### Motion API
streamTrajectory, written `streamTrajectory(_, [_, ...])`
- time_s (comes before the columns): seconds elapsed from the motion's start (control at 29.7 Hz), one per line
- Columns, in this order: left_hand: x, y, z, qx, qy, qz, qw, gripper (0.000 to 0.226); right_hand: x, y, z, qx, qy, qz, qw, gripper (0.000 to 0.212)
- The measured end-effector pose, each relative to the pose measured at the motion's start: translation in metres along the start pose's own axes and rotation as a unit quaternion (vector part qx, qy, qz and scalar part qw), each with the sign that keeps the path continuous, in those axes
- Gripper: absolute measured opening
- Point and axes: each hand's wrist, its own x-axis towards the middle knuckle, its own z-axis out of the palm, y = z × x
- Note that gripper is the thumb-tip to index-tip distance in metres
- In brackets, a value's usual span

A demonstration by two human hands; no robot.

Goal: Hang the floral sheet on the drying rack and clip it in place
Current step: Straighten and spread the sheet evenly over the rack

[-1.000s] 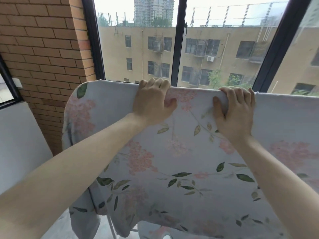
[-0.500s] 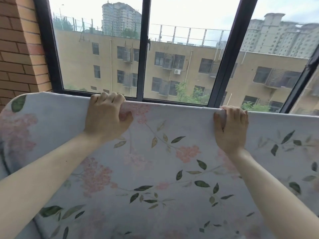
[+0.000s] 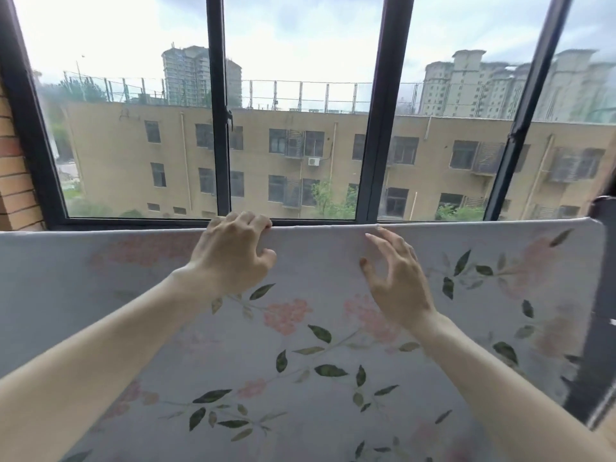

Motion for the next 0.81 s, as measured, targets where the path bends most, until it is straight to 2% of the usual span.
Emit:
streamTrajectory(0.17, [0.025,0.116,0.034,-0.015,-0.027,0.065,0.997,0.062,-0.036,0.076,-0.076,-0.011,-0.069,0.041,0.997,0.056])
streamTrajectory(0.2, [0.023,0.118,0.036,-0.016,-0.032,0.069,0.997,0.065,-0.039,0.078,-0.077,-0.009,-0.077,0.041,0.996,0.057])
streamTrajectory(0.24, [0.031,0.162,0.049,-0.035,-0.032,0.089,0.995,0.067,-0.052,0.108,-0.108,-0.02,-0.081,0.054,0.995,0.057])
streamTrajectory(0.27, [0.03,0.167,0.051,-0.041,-0.041,0.094,0.994,0.067,-0.055,0.11,-0.111,-0.022,-0.084,0.053,0.995,0.057])
streamTrajectory(0.47, [0.028,0.297,0.103,-0.094,-0.094,0.203,0.97,0.059,-0.109,0.194,-0.192,-0.021,-0.097,0.112,0.989,0.057])
streamTrajectory(0.57, [0.022,0.361,0.132,-0.12,-0.13,0.242,0.954,0.055,-0.148,0.239,-0.226,-0.019,-0.129,0.154,0.979,0.057])
streamTrajectory(0.81, [0.021,0.465,0.186,-0.211,-0.191,0.267,0.921,0.049,-0.213,0.305,-0.28,-0.015,-0.105,0.246,0.963,0.054])
